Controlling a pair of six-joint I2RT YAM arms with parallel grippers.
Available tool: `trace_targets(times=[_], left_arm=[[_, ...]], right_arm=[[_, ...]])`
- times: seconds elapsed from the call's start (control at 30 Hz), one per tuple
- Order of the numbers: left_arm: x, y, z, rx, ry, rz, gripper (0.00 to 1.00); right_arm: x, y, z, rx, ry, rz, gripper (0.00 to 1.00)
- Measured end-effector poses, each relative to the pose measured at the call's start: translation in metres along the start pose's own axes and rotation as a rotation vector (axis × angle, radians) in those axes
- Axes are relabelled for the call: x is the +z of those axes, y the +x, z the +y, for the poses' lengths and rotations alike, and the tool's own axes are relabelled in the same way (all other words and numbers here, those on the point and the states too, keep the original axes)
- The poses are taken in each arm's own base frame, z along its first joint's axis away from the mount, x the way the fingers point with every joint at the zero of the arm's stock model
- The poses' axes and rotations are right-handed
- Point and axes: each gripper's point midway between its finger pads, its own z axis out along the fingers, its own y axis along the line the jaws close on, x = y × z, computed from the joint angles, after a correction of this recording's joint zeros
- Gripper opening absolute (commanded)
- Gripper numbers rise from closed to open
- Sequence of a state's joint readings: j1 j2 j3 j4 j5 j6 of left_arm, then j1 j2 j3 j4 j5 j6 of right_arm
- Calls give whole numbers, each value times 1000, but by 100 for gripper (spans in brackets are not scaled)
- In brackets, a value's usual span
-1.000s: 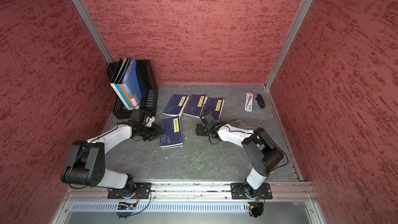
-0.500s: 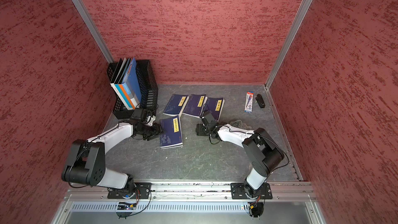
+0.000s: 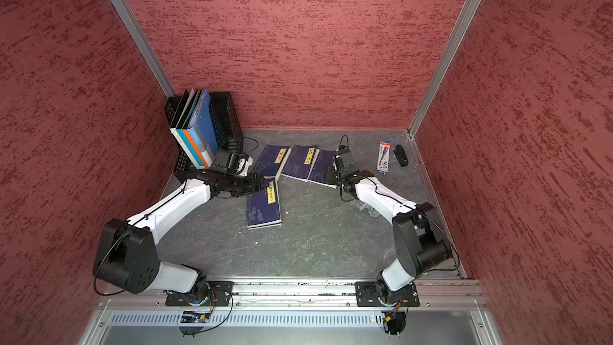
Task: Wipe the cover of the book
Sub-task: Place the book on the book, then move the book to the center of the board.
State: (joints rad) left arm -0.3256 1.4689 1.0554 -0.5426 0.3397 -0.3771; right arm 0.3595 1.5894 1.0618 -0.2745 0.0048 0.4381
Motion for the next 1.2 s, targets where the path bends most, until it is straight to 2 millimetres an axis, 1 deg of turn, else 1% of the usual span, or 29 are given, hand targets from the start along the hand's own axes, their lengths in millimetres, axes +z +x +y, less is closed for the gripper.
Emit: trace_targets(times=[0.07,0.13,0.2,0.33,0.43,0.5,0.63,0.8,0.93,1.03,1.2], left_arm=[[7,-6,-10,23,15,-3,81],[16,-10,-21,45,30,0,81],[26,-12,-30,65,44,4,81],[43,-16,-46,96,84,10,81],[59,-22,-58,110,114,12,80],[69,-24,-64,118,128,20,80],[90,-23,-79,145,151,40,80],[111,-21,-106,188,181,59,79],[125,-21,-122,211,198,69,78],[135,-20,-124,210,199,77,78],[153,-24,-127,203,196,85,78]], right_arm=[[5,-10,-12,14,24,-9,56],[16,-14,-26,26,51,-1,55],[26,-12,-39,38,75,16,54],[50,2,-64,63,114,80,50],[67,12,-76,72,131,121,46],[75,13,-80,73,134,136,45],[87,10,-79,63,121,144,43],[90,1,-73,52,103,133,41],[89,-1,-76,51,120,130,41],[82,-4,-77,50,134,121,43],[64,-25,-66,45,106,64,43]])
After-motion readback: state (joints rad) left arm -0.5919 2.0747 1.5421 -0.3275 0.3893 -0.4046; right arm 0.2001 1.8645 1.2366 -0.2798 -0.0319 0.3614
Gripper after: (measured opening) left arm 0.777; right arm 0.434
